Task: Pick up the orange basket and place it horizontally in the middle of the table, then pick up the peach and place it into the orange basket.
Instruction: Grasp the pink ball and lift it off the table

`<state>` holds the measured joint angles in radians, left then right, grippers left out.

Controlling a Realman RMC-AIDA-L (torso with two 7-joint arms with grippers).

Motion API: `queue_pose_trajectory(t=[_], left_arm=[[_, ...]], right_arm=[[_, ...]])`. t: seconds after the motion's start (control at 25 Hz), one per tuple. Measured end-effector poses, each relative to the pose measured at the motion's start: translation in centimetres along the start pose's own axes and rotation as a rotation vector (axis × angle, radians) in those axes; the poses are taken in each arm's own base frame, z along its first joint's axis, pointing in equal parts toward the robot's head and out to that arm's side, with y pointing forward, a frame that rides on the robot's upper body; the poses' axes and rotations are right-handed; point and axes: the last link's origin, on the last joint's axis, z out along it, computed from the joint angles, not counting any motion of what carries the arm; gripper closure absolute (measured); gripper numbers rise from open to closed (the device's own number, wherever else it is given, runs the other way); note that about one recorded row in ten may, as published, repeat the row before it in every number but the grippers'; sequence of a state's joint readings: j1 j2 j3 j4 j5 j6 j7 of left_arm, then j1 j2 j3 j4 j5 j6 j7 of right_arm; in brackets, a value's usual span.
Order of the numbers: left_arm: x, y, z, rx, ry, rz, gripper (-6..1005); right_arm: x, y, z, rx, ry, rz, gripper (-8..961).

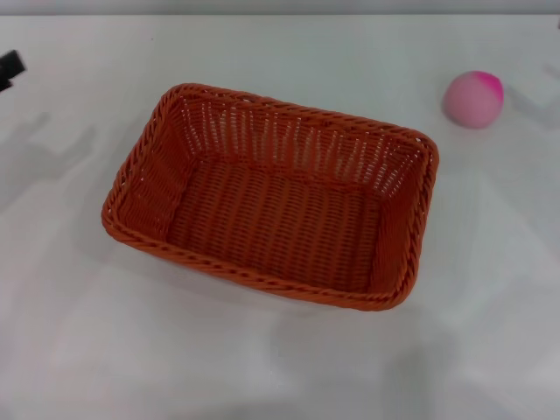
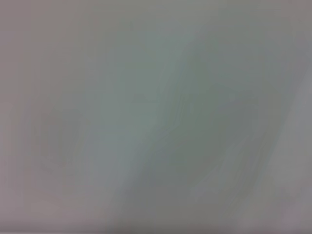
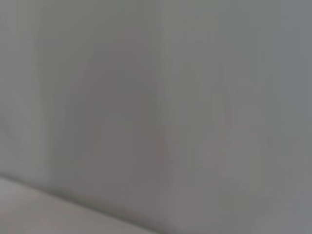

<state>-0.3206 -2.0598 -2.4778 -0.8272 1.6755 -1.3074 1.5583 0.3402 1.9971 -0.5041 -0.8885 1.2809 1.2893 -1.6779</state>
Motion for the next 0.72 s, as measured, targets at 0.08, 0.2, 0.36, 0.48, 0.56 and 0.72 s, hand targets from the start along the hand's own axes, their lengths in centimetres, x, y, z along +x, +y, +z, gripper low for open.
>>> queue_pose_trajectory(t=[0.08, 0.2, 0.36, 0.48, 0.56, 0.72], left_arm=[[-0.7, -0.1, -1.2, 0.029, 0.059, 0.031, 122], [-1.9, 0.0, -2.3, 0.053, 0.142, 0.051, 122], [-3.3, 0.3, -2.8, 0.067, 0.211, 0.077, 123], [-4.3, 0.7, -3.7, 0.088, 0.253, 0.111, 123], [-5.1, 0.8, -4.2, 0.111, 0.276, 0.131, 123], [-5.8, 0.9, -4.7, 0.136, 0.280, 0.165, 124]], right_arm=[[-0.8, 0.1, 1.5, -0.015, 0.067, -0.011, 97], [-1.6, 0.3, 3.5, -0.019, 0.148, -0.032, 98], [-1.6, 0.4, 5.3, -0.004, 0.260, -0.056, 99], [-1.4, 0.7, 6.7, 0.006, 0.355, -0.077, 99], [-1.3, 1.2, 7.8, 0.009, 0.403, -0.080, 100], [-1.0, 2.0, 9.3, 0.006, 0.461, -0.095, 101]])
